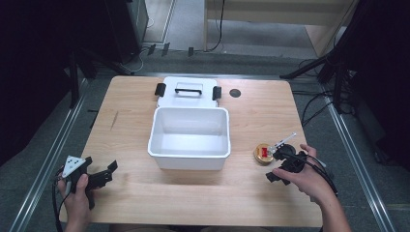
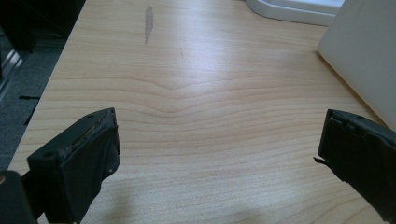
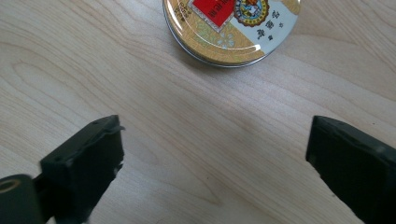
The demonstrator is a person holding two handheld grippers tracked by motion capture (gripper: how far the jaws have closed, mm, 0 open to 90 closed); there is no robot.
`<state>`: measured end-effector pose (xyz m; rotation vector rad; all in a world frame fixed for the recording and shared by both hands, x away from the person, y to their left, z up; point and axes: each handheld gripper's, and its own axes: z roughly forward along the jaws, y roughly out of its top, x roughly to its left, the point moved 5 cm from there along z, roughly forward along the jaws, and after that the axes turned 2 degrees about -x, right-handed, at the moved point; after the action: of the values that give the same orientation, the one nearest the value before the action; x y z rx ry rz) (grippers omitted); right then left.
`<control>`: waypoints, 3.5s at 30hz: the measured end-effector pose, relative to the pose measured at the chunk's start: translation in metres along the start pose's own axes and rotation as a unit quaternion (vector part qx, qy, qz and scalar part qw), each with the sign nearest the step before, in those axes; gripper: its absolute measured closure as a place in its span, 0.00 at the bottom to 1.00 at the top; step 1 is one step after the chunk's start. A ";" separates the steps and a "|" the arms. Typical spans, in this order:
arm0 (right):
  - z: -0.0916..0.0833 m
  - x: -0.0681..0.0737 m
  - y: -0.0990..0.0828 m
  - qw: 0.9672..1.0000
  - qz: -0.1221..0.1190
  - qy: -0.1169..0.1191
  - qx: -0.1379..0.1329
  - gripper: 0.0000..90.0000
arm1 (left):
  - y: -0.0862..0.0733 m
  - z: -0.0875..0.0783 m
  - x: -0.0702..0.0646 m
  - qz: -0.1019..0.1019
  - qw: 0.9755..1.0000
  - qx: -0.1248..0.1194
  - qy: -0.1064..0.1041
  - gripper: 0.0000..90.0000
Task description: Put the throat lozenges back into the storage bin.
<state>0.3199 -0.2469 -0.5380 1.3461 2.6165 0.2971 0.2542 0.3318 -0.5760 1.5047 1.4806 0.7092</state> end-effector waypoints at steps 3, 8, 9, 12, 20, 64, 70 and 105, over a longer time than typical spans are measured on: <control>0.001 0.000 0.005 1.000 -0.001 -0.002 0.018 0.00 | 0.000 0.000 0.000 0.001 1.000 0.001 0.000 0.00; 0.003 0.002 0.016 1.000 -0.008 0.000 0.030 0.00 | 0.000 0.000 0.000 0.001 1.000 0.000 0.000 0.00; 0.003 0.002 0.018 0.999 -0.006 0.000 0.032 0.00 | 0.000 0.000 0.000 0.001 1.000 0.000 -0.001 0.00; 0.006 0.001 0.025 0.999 -0.004 -0.001 0.037 0.00 | 0.000 0.000 0.000 0.001 1.000 0.001 0.000 0.00; 0.011 0.002 0.042 0.999 0.009 -0.003 0.048 0.00 | 0.000 0.000 0.000 0.001 1.000 0.002 0.000 0.00; 0.010 -0.005 0.080 0.998 0.052 -0.004 0.034 0.22 | 0.000 0.001 0.000 -0.002 1.000 0.002 -0.001 0.00; -0.005 0.001 0.085 1.000 0.007 0.010 0.021 0.23 | 0.000 0.001 0.001 -0.003 1.000 0.002 0.000 0.00; -0.093 0.045 0.140 0.991 -0.127 0.031 -0.004 0.23 | 0.000 0.002 0.001 -0.009 1.000 0.004 -0.001 0.00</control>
<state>0.3802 -0.1390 -0.4152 0.9990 2.7950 0.3153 0.2564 0.3329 -0.5767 1.4963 1.4952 0.6929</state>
